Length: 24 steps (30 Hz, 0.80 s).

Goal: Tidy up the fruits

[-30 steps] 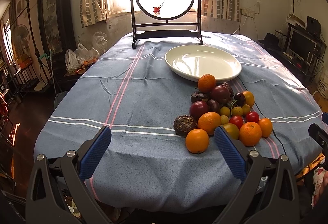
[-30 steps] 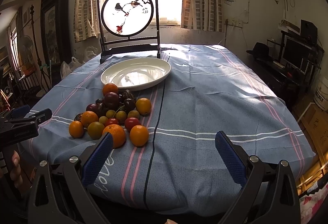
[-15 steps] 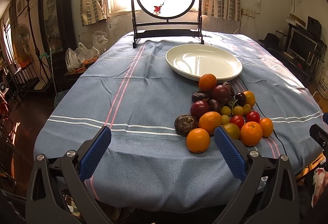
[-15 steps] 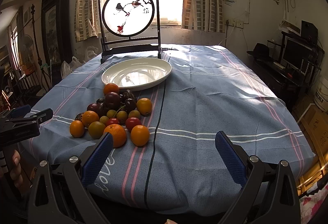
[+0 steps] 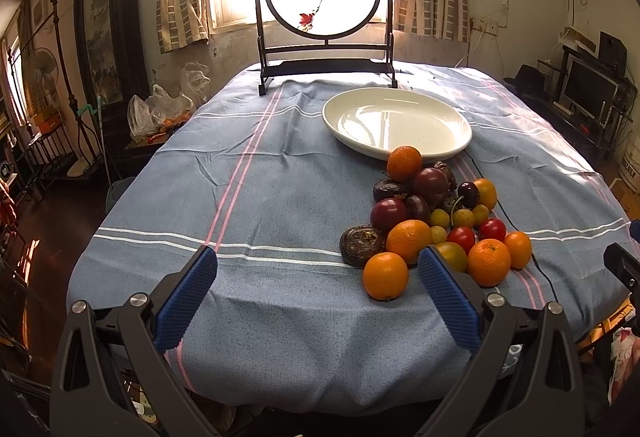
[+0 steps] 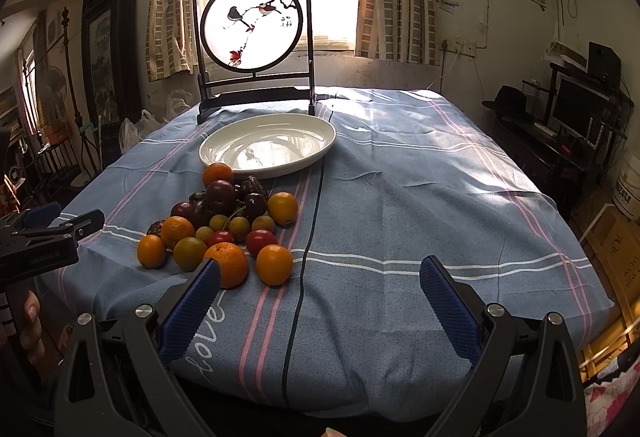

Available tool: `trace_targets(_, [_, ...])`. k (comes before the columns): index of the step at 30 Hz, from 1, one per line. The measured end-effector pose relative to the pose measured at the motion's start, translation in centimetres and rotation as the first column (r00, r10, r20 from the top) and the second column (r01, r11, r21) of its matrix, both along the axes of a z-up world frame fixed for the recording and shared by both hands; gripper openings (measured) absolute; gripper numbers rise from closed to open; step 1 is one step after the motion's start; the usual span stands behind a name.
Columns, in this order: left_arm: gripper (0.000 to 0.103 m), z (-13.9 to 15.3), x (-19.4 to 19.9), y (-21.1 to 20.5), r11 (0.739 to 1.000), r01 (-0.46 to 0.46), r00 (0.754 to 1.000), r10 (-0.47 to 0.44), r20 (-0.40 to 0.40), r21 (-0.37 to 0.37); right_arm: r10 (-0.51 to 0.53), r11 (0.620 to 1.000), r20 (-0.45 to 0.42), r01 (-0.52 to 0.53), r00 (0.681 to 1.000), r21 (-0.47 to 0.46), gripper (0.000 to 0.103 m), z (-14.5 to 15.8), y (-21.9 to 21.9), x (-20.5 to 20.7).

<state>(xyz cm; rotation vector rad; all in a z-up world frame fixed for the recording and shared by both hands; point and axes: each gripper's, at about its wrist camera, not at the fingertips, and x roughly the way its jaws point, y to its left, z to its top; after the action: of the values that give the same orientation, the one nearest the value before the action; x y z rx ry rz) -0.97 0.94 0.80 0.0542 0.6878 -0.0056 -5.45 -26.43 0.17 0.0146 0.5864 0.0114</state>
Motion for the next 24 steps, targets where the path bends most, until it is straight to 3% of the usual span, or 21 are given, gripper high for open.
trace_targets(7, [0.098,0.0,0.0,0.0,1.000,-0.001,1.000,0.001,0.004,0.003,0.006,1.000,-0.004,-0.006,1.000,-0.002,0.100,-0.1,0.1,0.1])
trace_targets(12, [0.098,-0.6,0.3,0.0,1.000,0.016,1.000,-0.016,-0.013,-0.001,0.083,0.996,-0.069,-0.083,0.994,0.014,0.097,-1.7,0.4,1.5])
trace_targets(17, [0.098,-2.7,1.1,-0.5,0.997,0.078,0.995,-0.078,-0.061,0.010,0.222,0.975,-0.171,-0.220,0.960,0.029,0.069,-3.9,1.8,4.3])
trace_targets(22, [0.098,-4.1,1.9,-0.9,0.994,0.104,0.991,-0.101,-0.089,0.035,0.213,0.976,-0.203,-0.217,0.956,-0.002,0.058,-5.3,2.9,6.8])
trace_targets(24, [0.098,-4.5,2.3,-0.8,0.994,0.107,0.990,-0.103,-0.101,0.032,0.224,0.973,-0.234,-0.232,0.946,-0.005,0.045,-5.7,3.1,7.8])
